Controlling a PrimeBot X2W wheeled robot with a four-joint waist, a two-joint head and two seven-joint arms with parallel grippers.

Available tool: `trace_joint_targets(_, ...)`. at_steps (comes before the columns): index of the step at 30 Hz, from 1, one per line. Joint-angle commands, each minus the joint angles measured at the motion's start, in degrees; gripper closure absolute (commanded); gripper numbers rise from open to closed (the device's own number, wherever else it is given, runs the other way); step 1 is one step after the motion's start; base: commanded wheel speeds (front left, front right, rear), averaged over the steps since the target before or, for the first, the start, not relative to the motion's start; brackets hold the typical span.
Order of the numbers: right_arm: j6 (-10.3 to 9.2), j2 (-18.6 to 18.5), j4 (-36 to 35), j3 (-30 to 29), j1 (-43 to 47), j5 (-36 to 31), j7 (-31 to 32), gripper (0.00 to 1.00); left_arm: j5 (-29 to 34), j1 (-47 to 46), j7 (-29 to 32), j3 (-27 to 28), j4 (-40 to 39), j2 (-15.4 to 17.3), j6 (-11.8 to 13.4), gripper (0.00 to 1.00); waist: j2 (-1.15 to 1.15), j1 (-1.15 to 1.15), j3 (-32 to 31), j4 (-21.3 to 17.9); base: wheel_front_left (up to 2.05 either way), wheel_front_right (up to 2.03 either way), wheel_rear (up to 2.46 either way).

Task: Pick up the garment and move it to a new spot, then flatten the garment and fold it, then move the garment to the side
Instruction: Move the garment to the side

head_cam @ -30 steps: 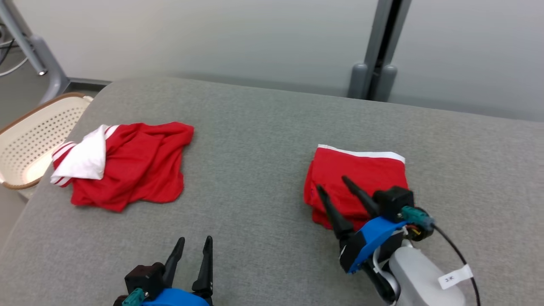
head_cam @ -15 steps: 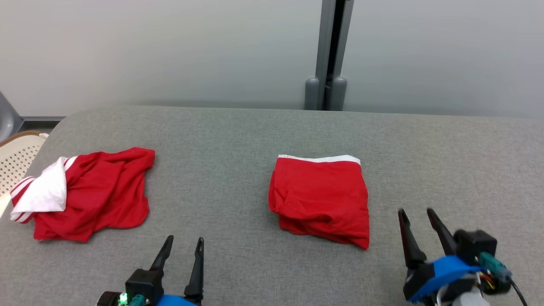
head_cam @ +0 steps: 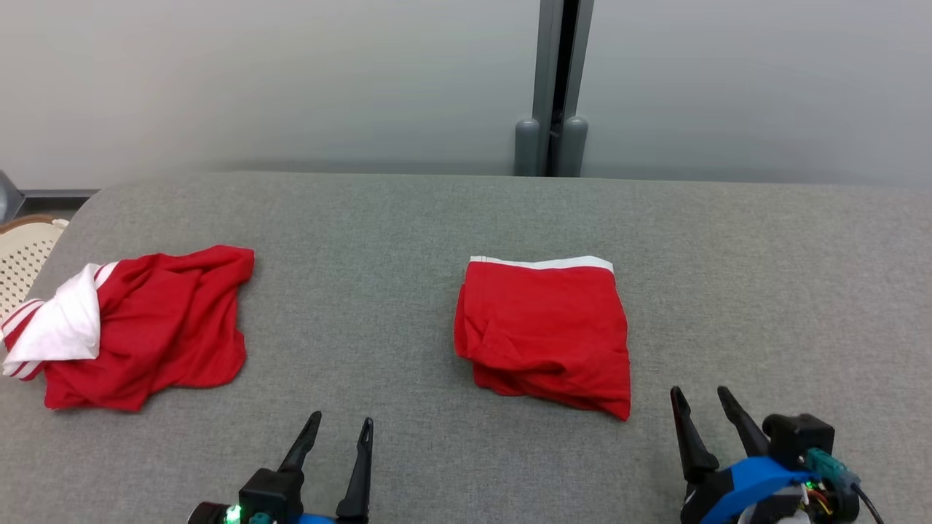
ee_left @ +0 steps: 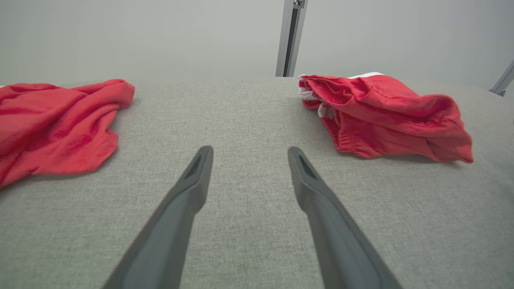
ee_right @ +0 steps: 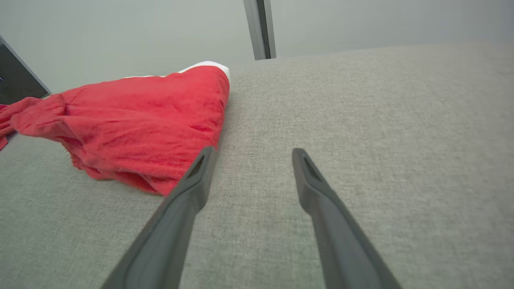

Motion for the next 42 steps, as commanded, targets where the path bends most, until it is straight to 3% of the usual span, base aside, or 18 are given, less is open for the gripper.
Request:
trace_joint_targets(1, 0.0, -0.13, 0.21, 0.32, -1.67, 0.03, -0.18, 0.0, -0.4, -1.41, -0.15, -0.07, -0.35, -0.07, 0.18, 0.0, 0.0, 0.0, 0.75, 0.68, 0.0, 0.0, 0.0)
trace_joint_targets(8, 0.0, -0.16, 4.75, -0.06, -11.65, -1.79, -0.19, 0.0, -1.42, -3.86, -0.15, -1.85, -0.36, -0.08, -0.1, 0.0, 0.0, 0.0, 4.86, 4.62, 0.0, 0.0, 0.0)
trace_joint_targets(16, 0.0, -0.15, 18.62, -5.46, -21.0, -5.22, -0.17, 0.0, -2.3, -5.87, -0.15, -2.93, 0.25, -0.08, -0.26, 0.0, 0.0, 0.0, 9.32, 10.31, 0.0, 0.0, 0.0)
trace_joint_targets(17, 0.0, -0.14, 20.1, -6.16, -21.55, -5.71, -0.17, 0.12, -2.32, -5.97, -0.15, -2.82, 0.25, -0.09, -0.29, 0.0, 0.0, 0.0, 9.65, 10.75, 0.0, 0.0, 0.0)
trace_joint_targets(18, 0.0, -0.15, 21.12, -6.73, -22.07, -5.49, -0.18, 0.45, -2.28, -5.96, -0.15, -2.68, 0.23, -0.09, -0.32, 0.0, 0.0, 0.0, 9.94, 11.07, 0.0, 0.0, 0.0)
trace_joint_targets(19, 0.0, -0.15, 21.85, -7.08, -22.38, -5.36, -0.18, 0.91, -2.23, -5.87, -0.15, -2.5, 0.17, -0.09, -0.34, 0.0, 0.0, 0.0, 10.11, 11.24, 0.0, 0.0, 0.0)
trace_joint_targets(20, 0.0, -0.15, 22.1, -7.46, -22.58, -5.48, -0.09, 1.0, -2.21, -5.8, -0.15, -2.3, 0.1, -0.09, -0.36, 0.0, 0.0, 0.0, 10.24, 11.28, 0.0, 0.0, 0.0)
trace_joint_targets(27, -0.02, -0.25, 16.94, -8.56, -19.52, -4.57, -0.12, 1.0, -1.68, -5.24, -0.15, -1.63, -0.86, -0.11, -0.48, 0.0, 0.0, 0.0, 8.83, 6.51, 0.0, 0.0, 0.0)
trace_joint_targets(42, -0.01, -0.17, 10.14, -1.38, -12.96, 0.64, -0.13, 1.0, -2.28, -8.79, -0.15, -11.02, -3.31, -0.02, -0.6, 0.0, 0.0, 0.0, 7.6, -17.26, 0.0, 0.0, 0.0)
